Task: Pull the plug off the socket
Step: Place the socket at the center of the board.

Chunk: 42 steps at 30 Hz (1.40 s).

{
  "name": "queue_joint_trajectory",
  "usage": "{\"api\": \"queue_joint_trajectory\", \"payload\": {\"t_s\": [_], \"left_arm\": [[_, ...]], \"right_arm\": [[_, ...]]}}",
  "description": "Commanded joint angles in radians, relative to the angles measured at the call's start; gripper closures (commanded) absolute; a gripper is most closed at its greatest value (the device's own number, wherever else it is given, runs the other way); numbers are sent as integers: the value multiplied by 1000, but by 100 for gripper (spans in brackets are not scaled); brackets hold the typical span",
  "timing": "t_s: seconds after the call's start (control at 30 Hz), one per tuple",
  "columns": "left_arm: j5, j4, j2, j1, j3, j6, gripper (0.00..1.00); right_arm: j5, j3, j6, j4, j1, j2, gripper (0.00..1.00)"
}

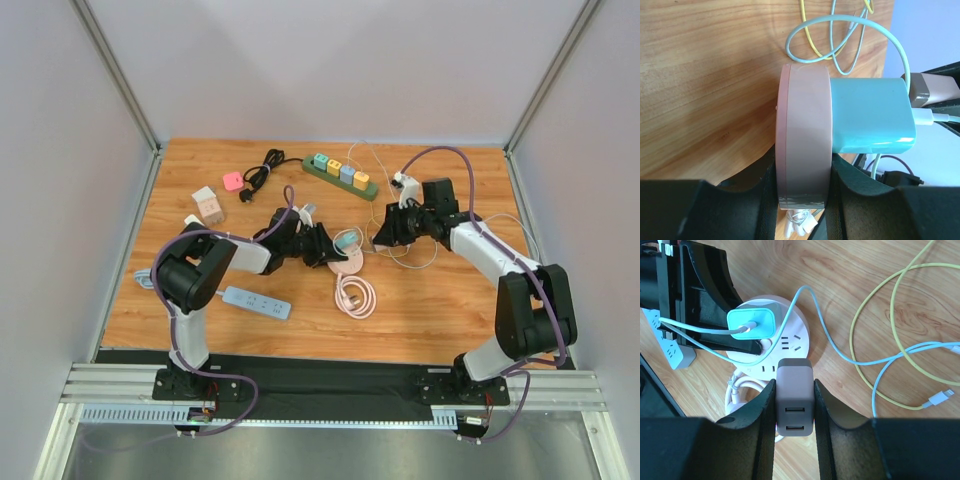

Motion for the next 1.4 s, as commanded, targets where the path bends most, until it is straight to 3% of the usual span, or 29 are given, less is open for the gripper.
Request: {"api": "queue_joint_trajectory", "payload": {"t_s": [0.0, 0.07, 0.33, 0.47, 0.8, 0.97, 1.0, 1.13, 1.37], "left_arm": [[-39, -56, -29, 5, 25, 85, 66], [-65, -106, -65, 8, 25, 114, 54], [-165, -302, -220, 24, 31, 276, 30], [-234, -424, -295, 25, 37, 358, 26], [-565, -760, -533, 27, -4, 563, 21], [-713, -873, -562, 28, 25, 620, 9], [-763, -901, -573, 28, 28, 623, 1], [-790, -898, -641, 37, 24, 648, 0], [-615, -688, -809, 38, -25, 780, 0]], "right_arm": [[-16, 33, 4, 15, -9, -28, 100], [-25, 33, 6, 17, -14, -30, 100], [-57, 31, 13, 21, -29, -36, 100], [-77, 30, 13, 25, -35, -45, 100], [-213, 19, 29, 55, -40, -53, 100], [-253, 10, 49, 75, -42, -54, 100], [-269, 10, 50, 75, -40, -53, 100], [-313, 7, 65, 92, -42, -47, 100], [-368, 8, 90, 101, -40, -19, 100]]}}
